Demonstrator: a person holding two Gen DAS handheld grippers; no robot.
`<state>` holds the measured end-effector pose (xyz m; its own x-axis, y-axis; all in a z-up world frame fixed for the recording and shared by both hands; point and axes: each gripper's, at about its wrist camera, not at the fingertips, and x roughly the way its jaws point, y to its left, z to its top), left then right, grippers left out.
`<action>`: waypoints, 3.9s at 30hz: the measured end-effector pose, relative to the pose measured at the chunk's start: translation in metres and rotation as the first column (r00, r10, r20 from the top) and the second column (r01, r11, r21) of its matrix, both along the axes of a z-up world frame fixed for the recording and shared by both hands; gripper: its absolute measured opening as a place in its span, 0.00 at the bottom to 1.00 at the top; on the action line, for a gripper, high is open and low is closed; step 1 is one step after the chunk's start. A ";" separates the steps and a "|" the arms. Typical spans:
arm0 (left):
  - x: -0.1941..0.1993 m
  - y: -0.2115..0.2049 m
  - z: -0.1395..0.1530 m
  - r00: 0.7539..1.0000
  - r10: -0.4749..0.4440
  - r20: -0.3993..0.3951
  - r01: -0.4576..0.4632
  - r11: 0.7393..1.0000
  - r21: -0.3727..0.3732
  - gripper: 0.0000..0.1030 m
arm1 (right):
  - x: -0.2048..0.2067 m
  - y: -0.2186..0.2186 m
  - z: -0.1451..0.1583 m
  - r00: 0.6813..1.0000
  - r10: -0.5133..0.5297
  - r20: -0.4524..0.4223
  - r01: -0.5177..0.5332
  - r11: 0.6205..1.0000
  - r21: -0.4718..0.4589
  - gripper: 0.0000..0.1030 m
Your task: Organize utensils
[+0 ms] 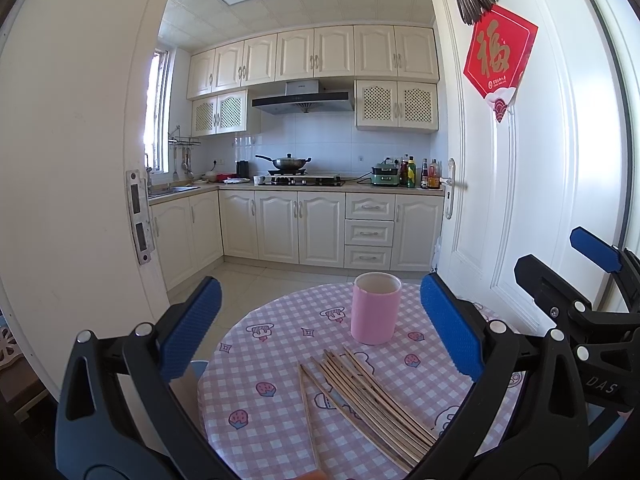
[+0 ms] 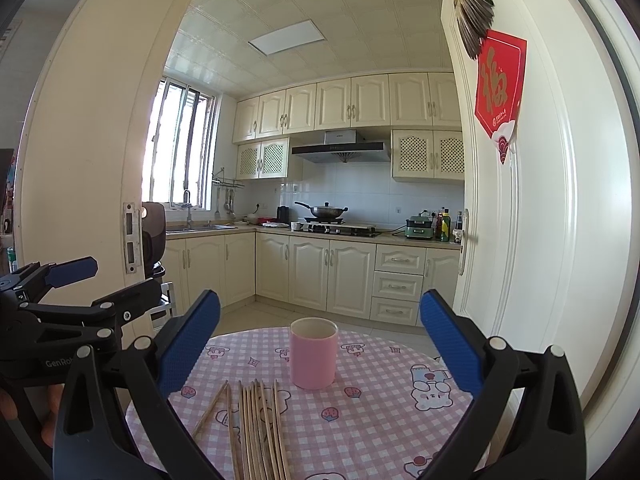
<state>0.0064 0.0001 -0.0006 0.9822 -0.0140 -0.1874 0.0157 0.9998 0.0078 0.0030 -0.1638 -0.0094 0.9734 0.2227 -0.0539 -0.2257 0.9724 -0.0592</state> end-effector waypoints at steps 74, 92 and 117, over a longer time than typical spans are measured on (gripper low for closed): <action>0.211 0.051 -0.175 0.621 -0.070 -0.781 0.023 0.997 -0.072 0.12 | 0.256 0.068 -0.141 0.477 0.081 -0.875 -0.385 0.915 -0.125 0.23; 0.207 0.037 -0.138 0.677 -0.124 -0.726 0.055 0.992 -0.118 0.05 | 0.247 0.067 -0.113 0.515 0.143 -0.845 -0.362 0.930 -0.063 0.05; 0.157 -0.002 0.057 0.909 -0.229 -0.349 0.192 0.972 -0.136 0.05 | 0.197 0.009 0.051 0.778 0.305 -0.550 -0.317 0.945 0.076 0.05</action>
